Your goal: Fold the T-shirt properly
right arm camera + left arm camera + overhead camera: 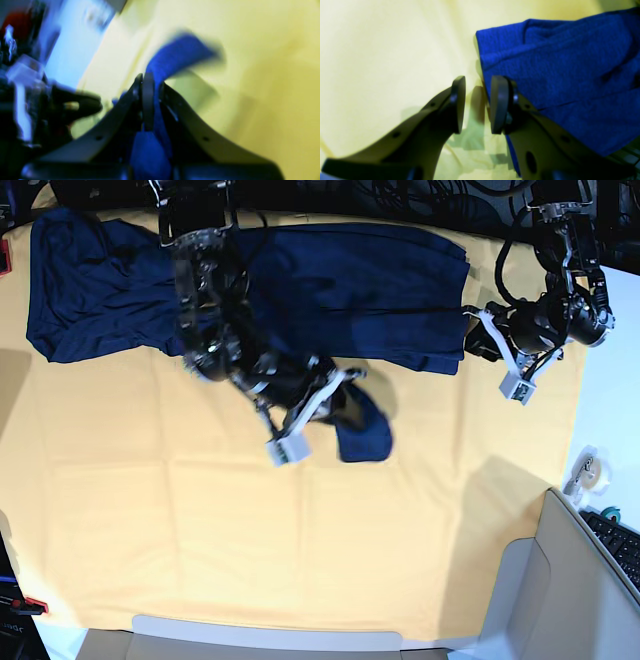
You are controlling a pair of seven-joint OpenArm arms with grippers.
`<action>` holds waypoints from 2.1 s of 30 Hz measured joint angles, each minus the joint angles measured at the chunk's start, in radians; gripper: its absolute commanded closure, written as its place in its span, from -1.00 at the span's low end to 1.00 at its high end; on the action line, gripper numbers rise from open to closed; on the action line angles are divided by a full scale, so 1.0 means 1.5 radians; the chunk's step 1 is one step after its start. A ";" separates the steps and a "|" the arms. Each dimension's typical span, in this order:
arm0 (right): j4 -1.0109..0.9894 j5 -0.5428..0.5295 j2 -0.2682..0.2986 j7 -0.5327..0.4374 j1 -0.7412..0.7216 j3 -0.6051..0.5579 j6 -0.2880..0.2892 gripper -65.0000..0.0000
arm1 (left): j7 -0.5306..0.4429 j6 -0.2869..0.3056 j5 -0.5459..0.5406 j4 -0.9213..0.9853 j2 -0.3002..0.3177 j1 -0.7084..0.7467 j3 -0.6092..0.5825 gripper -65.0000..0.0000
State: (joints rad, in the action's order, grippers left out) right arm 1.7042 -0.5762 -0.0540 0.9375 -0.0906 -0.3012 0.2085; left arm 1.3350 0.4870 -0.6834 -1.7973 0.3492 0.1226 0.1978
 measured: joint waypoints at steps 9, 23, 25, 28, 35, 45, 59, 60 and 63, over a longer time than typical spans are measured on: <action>0.029 0.246 0.003 0.004 0.018 -0.308 0.010 1.00 | -0.003 0.000 0.000 0.000 0.002 0.001 0.001 0.46; 0.027 0.313 0.006 0.006 0.018 -0.385 0.010 0.89 | -0.003 0.000 0.000 0.000 0.000 0.002 0.001 0.46; 0.027 0.313 0.007 0.006 0.018 -0.385 0.010 0.64 | -0.002 0.000 0.000 0.000 0.000 0.002 0.001 0.46; 0.027 0.316 0.010 0.007 0.017 -0.399 0.008 0.19 | -0.002 0.000 0.000 0.000 0.000 0.002 0.001 0.46; 0.027 0.316 0.014 0.006 -0.018 -0.502 0.008 -0.31 | -0.002 0.000 0.000 0.000 0.000 0.002 0.001 0.46; 0.151 0.315 0.047 0.001 0.018 -0.330 0.010 -0.32 | -0.009 0.006 -0.003 0.000 0.005 -0.001 0.004 0.45; 0.198 0.145 0.054 -0.002 0.150 0.300 0.008 -0.32 | 0.040 0.140 -0.110 0.006 -0.015 0.054 0.163 0.22; 0.198 0.127 0.053 -0.002 0.163 0.337 0.007 -0.32 | 0.040 0.140 -0.109 0.015 -0.024 0.058 0.163 0.21; 0.197 0.073 0.056 0.008 0.186 0.434 0.003 -0.32 | 0.044 0.140 -0.109 0.066 -0.046 0.057 0.160 0.21</action>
State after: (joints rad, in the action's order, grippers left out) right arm 1.9999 -0.4667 0.0299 0.9489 0.1883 0.3496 0.2127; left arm 1.4006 0.6968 -0.8463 -1.6985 0.2802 0.2077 0.4385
